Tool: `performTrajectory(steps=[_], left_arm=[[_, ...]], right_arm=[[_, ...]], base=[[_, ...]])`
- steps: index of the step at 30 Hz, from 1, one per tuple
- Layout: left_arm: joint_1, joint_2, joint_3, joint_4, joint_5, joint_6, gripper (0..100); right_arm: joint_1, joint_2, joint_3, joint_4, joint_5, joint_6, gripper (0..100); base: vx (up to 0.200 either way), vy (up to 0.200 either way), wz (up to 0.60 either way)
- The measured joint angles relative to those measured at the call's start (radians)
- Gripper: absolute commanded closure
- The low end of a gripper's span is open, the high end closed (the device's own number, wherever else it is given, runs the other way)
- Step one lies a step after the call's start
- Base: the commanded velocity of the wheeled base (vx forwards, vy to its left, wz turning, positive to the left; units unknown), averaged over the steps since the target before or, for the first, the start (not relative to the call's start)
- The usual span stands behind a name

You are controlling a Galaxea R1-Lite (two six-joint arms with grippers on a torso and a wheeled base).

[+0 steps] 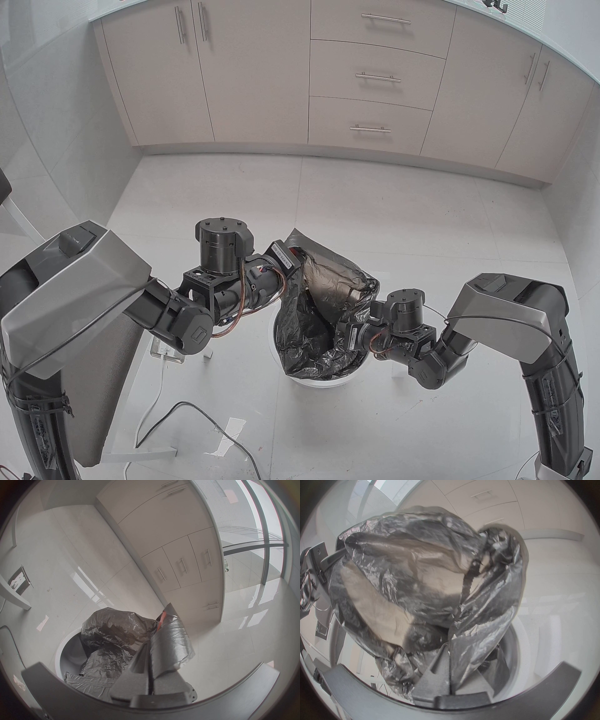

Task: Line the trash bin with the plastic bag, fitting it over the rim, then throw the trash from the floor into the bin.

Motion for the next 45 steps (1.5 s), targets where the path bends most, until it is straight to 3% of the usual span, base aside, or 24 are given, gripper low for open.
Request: performTrajectory(steps=[9, 26, 45], left_arm=[[-0.002, -0.025, 0.03, 0.008, 0.007, 0.0, 100], [0.0, -0.04, 0.043, 0.099, 0.06, 0.002, 100], [-0.003, -0.048, 0.059, 0.16, 0.06, 0.005, 100]], right_arm=[[0.006, -0.084, 0.158, 0.01, 0.004, -0.004, 100], [0.01, -0.153, 0.297, 0.011, 0.023, -0.033, 100], [0.005, -0.153, 0.348, 0.009, 0.027, -0.091, 100]], base=[[0.0, 0.0, 0.0], [0.0, 0.0, 0.0], [0.0, 0.0, 0.0]])
